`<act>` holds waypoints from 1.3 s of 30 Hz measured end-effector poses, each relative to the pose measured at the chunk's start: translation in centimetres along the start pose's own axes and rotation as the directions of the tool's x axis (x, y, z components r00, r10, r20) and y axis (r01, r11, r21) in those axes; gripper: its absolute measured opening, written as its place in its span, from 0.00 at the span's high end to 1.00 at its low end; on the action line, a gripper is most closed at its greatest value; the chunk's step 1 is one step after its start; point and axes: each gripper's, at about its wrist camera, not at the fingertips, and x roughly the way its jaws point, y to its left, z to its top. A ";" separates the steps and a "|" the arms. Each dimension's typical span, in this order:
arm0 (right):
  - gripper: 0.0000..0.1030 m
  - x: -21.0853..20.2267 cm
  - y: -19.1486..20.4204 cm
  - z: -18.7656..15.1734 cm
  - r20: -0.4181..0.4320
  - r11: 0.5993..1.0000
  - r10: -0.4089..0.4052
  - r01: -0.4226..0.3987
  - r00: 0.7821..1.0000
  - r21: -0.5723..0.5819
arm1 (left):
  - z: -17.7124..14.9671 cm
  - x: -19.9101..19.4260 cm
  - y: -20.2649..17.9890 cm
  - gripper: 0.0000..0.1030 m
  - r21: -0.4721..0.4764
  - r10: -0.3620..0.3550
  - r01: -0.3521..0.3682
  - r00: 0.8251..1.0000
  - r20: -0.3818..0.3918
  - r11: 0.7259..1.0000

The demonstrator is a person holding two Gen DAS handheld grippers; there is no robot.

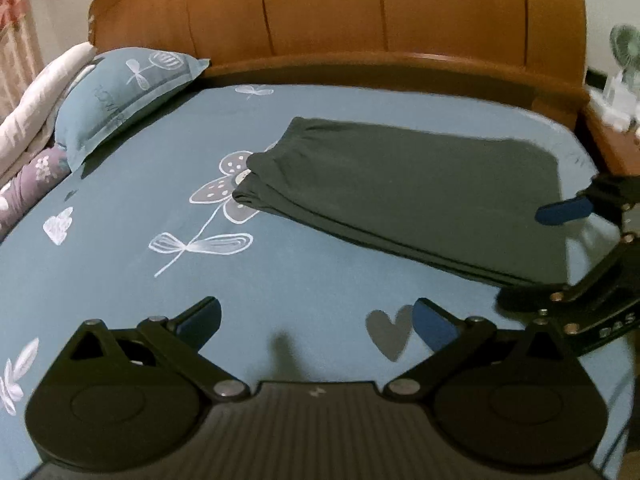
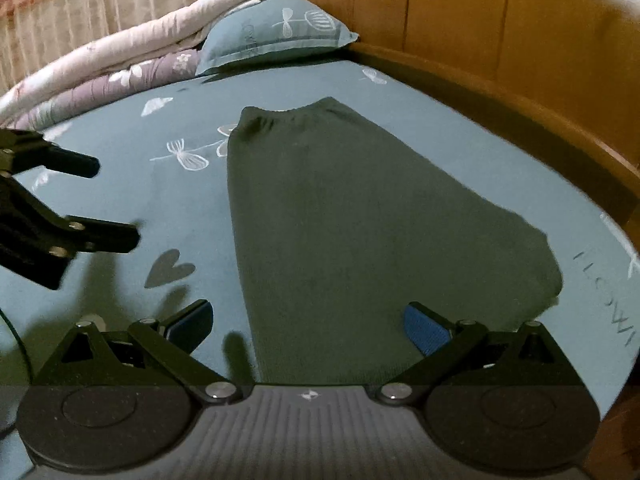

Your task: Fold clothes

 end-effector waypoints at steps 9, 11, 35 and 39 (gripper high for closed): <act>0.00 -1.0 2.3 0.4 -0.034 0.999 0.029 -0.028 0.999 0.029 | -1.9 -3.5 1.6 0.01 -0.089 -0.028 0.033 0.998 0.051 0.996; 0.00 -1.0 2.5 0.5 -0.066 0.998 0.023 -0.019 0.998 0.057 | -2.2 -4.1 1.9 0.01 -0.101 -0.027 0.033 0.998 0.054 0.994; 0.00 -7.6 4.6 2.4 -0.162 0.982 -0.096 0.120 0.982 0.145 | -3.5 -9.3 3.8 0.01 -0.226 0.031 -0.020 0.998 0.047 0.974; 0.00 -8.4 5.3 2.0 -0.177 0.974 -0.099 0.132 0.979 0.184 | -3.9 -10.0 3.7 0.01 -0.264 0.024 -0.020 1.000 0.015 0.964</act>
